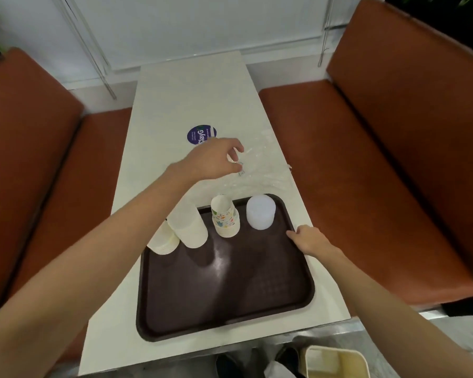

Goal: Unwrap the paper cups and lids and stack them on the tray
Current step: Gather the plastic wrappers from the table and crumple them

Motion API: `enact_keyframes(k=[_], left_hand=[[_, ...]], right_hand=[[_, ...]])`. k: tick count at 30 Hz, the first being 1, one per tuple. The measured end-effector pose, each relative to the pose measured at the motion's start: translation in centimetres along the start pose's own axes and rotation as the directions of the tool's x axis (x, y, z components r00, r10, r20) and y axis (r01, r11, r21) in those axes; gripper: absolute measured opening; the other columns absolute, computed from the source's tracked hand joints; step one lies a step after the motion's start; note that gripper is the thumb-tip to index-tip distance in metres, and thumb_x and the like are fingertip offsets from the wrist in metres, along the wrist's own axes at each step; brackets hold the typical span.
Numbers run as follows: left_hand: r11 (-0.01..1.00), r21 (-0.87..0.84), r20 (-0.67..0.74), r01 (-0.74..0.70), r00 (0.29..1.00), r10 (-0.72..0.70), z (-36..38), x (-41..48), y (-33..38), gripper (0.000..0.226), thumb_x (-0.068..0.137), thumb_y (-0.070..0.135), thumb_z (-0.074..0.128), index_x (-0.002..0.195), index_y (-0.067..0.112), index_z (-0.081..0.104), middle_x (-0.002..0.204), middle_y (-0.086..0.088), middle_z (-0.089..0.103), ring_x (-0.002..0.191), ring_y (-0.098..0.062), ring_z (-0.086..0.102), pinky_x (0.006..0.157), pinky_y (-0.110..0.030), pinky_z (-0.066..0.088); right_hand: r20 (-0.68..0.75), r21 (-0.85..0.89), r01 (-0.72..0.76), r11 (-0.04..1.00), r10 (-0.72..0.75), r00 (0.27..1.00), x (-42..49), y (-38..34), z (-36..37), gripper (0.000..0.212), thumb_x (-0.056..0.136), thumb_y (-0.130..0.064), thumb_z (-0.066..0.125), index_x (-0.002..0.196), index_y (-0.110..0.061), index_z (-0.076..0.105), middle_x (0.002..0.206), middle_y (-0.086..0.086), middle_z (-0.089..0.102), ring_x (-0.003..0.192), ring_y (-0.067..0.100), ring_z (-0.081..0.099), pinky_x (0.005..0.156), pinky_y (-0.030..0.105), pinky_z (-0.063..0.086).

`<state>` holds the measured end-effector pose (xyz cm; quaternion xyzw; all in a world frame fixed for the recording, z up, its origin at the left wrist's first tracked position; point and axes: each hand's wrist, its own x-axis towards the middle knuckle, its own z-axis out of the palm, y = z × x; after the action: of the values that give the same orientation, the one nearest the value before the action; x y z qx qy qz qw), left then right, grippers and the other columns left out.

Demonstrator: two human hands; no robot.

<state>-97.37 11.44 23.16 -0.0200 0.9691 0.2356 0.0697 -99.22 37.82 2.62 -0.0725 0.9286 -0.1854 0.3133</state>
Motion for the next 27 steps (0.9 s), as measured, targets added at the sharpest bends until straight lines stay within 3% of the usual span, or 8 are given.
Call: enact_keyframes(k=[3,7,11,15,18,21,25,27], left_hand=[[0.959,0.270,0.206,0.088,0.968,-0.147,2.1,6.1,-1.0,0.076,0.083,0.033,0.076,0.147,0.018,0.038,0.143,-0.007,0.049,0.119,-0.024,0.052,0.095,-0.032,0.045],[0.849,0.508,0.295,0.148,0.895,-0.333,5.2,9.9,-2.9,0.107,0.076,0.042,0.082,0.156,0.018,0.016,0.156,-0.013,0.028,0.141,-0.035,0.033,0.110,-0.051,0.039],[0.803,0.569,0.301,0.179,0.863,-0.406,7.3,11.6,-4.4,0.118,0.071,0.041,0.086,0.157,0.019,0.008,0.158,-0.013,0.023,0.143,-0.037,0.029,0.110,-0.053,0.037],[0.846,0.484,0.314,0.223,0.858,-0.406,9.0,12.7,-5.6,0.126,0.073,0.028,0.087,0.158,0.018,-0.005,0.153,-0.016,0.033,0.138,-0.036,0.037,0.109,-0.050,0.040],[0.866,0.431,0.288,0.254,0.871,-0.399,10.2,13.5,-6.6,0.124,0.075,0.017,0.085,0.157,0.018,-0.008,0.140,-0.019,0.047,0.125,-0.035,0.051,0.101,-0.045,0.046],[0.875,0.398,0.254,0.276,0.883,-0.394,11.1,14.4,-7.6,0.112,0.076,0.008,0.081,0.158,0.017,0.005,0.127,-0.019,0.054,0.115,-0.034,0.056,0.093,-0.043,0.051],[0.873,0.430,0.227,0.229,0.909,-0.350,11.0,15.1,-7.7,0.072,0.086,0.005,0.067,0.151,0.012,0.035,0.148,-0.013,0.045,0.135,-0.029,0.043,0.105,-0.037,0.041],[0.879,0.423,0.210,0.220,0.920,-0.331,11.0,15.4,-7.3,0.061,0.088,0.008,0.065,0.145,0.011,0.044,0.147,-0.011,0.047,0.135,-0.029,0.044,0.108,-0.039,0.040]], right_hand=[[0.012,-0.030,0.028,0.999,-0.028,1.000,0.3,0.3,0.0,0.048,0.101,-0.049,0.040,0.117,-0.007,0.058,0.115,0.012,0.064,0.101,0.030,0.062,0.077,0.033,0.044],[0.021,-0.002,0.065,0.998,-0.065,0.998,0.6,0.8,-0.1,0.046,0.102,-0.047,0.040,0.114,-0.007,0.059,0.113,0.013,0.064,0.095,0.028,0.061,0.078,0.034,0.047],[0.018,0.045,0.089,0.995,-0.090,0.996,0.9,1.3,-0.2,0.046,0.101,-0.048,0.041,0.113,-0.008,0.059,0.111,0.011,0.064,0.096,0.027,0.062,0.078,0.034,0.048],[0.021,0.057,0.104,0.993,-0.105,0.994,1.0,1.7,-0.1,0.046,0.100,-0.050,0.041,0.109,-0.009,0.059,0.109,0.009,0.064,0.087,0.023,0.058,0.074,0.032,0.045],[0.014,0.041,0.118,0.992,-0.118,0.993,1.1,1.8,-0.1,0.045,0.100,-0.052,0.040,0.106,-0.011,0.059,0.106,0.008,0.063,0.085,0.022,0.057,0.072,0.033,0.045],[0.010,0.026,0.120,0.992,-0.121,0.993,1.2,1.9,0.1,0.040,0.100,-0.053,0.040,0.097,-0.015,0.054,0.098,0.004,0.060,0.085,0.021,0.057,0.072,0.032,0.045],[0.006,0.031,0.147,0.989,-0.147,0.989,1.1,1.9,-0.2,0.043,0.100,-0.052,0.039,0.099,-0.013,0.056,0.102,0.007,0.063,0.088,0.022,0.061,0.074,0.032,0.048],[0.015,0.048,0.157,0.987,-0.158,0.987,0.9,2.0,-0.5,0.045,0.101,-0.052,0.039,0.104,-0.011,0.058,0.102,0.007,0.064,0.091,0.023,0.063,0.075,0.033,0.049]])
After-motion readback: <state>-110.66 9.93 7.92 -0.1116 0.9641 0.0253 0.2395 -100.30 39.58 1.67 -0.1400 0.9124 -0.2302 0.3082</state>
